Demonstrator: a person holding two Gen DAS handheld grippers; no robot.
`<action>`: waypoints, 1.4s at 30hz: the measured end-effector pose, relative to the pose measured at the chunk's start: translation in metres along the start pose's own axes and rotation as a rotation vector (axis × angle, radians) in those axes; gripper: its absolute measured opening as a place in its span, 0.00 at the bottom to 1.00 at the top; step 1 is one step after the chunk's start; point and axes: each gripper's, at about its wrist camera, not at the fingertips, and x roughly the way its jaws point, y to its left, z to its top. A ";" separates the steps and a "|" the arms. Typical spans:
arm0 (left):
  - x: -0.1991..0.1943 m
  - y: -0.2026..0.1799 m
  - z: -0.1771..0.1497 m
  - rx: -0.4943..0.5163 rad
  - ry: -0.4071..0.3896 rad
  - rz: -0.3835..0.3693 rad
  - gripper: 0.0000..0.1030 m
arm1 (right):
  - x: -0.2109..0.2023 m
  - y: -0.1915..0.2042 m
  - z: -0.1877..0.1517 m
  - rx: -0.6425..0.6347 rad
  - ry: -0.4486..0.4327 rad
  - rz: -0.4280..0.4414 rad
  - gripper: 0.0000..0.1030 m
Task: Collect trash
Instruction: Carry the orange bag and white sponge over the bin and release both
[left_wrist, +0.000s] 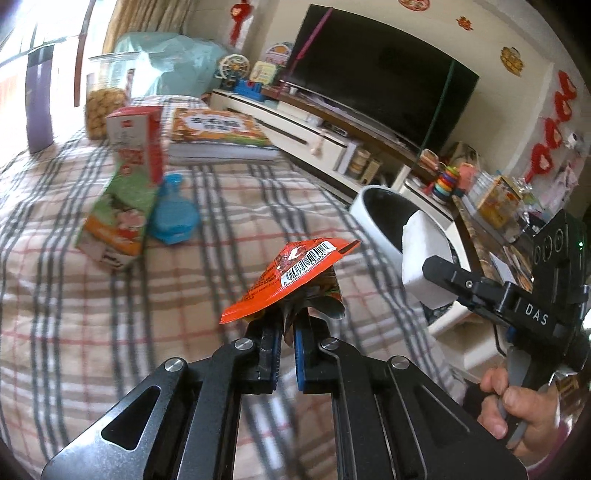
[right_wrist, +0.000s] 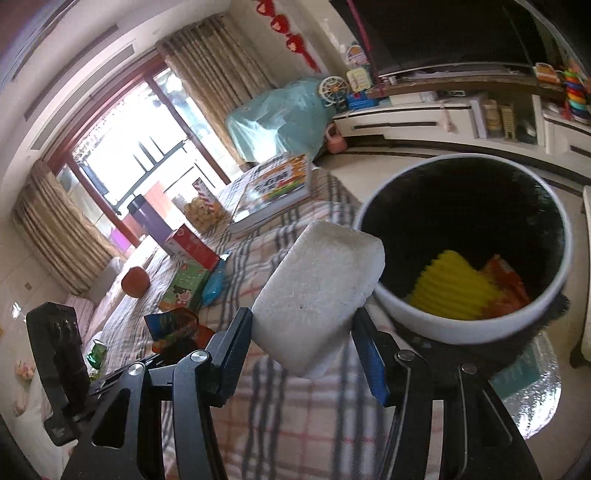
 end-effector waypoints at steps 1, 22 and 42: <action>0.002 -0.005 0.001 0.006 0.003 -0.008 0.05 | -0.002 -0.002 0.000 0.003 -0.003 -0.004 0.55; 0.037 -0.080 0.029 0.110 0.030 -0.093 0.05 | -0.041 -0.061 0.012 0.072 -0.082 -0.097 0.55; 0.066 -0.110 0.050 0.159 0.043 -0.096 0.05 | -0.046 -0.084 0.026 0.073 -0.091 -0.131 0.56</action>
